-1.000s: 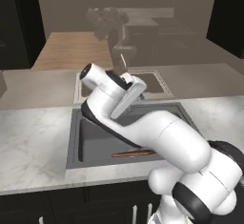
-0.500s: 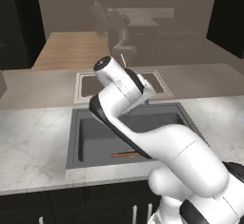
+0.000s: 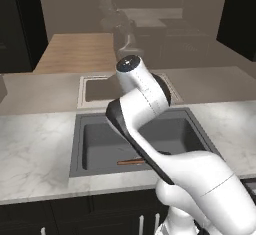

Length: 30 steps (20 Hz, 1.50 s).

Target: Move the cutting board and knife to the sink. Then move spray from the cabinet to the counter.

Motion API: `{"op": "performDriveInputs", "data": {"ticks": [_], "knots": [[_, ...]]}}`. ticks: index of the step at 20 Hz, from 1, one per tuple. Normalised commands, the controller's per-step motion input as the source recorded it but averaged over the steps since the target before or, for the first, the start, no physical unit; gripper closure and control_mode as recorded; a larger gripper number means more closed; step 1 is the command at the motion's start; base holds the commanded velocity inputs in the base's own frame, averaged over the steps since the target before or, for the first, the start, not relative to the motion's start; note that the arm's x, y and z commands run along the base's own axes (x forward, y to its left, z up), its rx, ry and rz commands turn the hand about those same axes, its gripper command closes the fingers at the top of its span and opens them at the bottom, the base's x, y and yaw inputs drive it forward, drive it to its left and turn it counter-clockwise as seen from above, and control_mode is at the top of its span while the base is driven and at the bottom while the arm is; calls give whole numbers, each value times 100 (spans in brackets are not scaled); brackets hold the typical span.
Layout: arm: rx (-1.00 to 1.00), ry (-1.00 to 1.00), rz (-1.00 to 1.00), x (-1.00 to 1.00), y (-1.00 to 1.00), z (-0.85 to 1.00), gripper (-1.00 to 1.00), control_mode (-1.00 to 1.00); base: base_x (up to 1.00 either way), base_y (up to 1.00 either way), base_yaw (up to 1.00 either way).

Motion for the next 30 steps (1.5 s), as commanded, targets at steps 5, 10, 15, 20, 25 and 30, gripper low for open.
{"op": "performDriveInputs", "data": {"ticks": [5, 10, 15, 20, 25, 30], "knots": [[4, -11, 0, -37, -12, 16, -100, -100, 0, 0, 0], [6, -5, 0, -17, -22, 21, -100, -100, 0, 0, 0], [7, -3, 2, -6, -17, 33, -100, -100, 0, 0, 0], [13, -3, 0, -7, -15, 15, -100, -100, 0, 0, 0], [15, 0, 3, 0, -17, 2, -100, -100, 0, 0, 0], [16, 0, 4, 0, -30, 0, -100, -100, 0, 0, 0]]}}
